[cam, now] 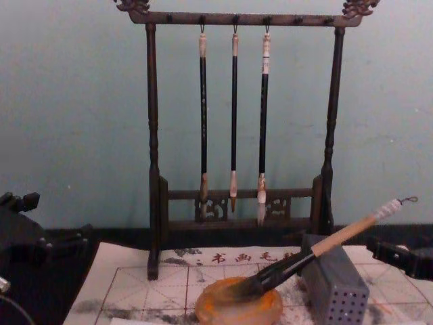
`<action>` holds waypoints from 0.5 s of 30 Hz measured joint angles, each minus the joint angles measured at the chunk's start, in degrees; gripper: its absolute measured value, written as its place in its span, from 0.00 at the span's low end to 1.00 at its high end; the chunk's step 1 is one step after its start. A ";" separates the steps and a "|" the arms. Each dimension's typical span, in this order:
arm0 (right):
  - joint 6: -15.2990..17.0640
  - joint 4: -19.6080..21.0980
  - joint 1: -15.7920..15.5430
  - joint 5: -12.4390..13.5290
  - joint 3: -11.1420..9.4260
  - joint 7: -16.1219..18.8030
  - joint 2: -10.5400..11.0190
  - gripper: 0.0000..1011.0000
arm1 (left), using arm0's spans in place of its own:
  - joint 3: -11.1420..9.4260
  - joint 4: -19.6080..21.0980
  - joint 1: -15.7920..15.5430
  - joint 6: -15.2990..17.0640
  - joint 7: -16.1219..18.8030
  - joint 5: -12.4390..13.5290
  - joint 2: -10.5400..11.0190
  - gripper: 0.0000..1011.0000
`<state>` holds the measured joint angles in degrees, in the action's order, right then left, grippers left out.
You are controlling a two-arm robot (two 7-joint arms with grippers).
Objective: Pick up the brush from the inkstone, write on the paper, then place the brush back to its original position.
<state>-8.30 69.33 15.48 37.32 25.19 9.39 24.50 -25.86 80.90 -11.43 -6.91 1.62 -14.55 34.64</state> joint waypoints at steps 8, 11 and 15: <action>0.00 0.00 0.00 0.00 0.00 0.00 0.00 0.99 | 0.00 0.00 0.00 0.00 0.00 0.00 0.00 0.99; 0.00 0.00 0.00 0.00 0.00 0.00 0.00 0.99 | 0.00 0.00 0.00 0.00 0.00 0.00 0.00 0.99; 0.00 0.00 0.00 0.00 0.00 0.00 0.00 0.99 | 0.00 0.00 0.00 0.00 0.00 0.00 0.00 0.99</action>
<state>-8.30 69.33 15.48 37.32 25.19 9.39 24.50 -25.86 80.90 -11.43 -6.91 1.62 -14.55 34.64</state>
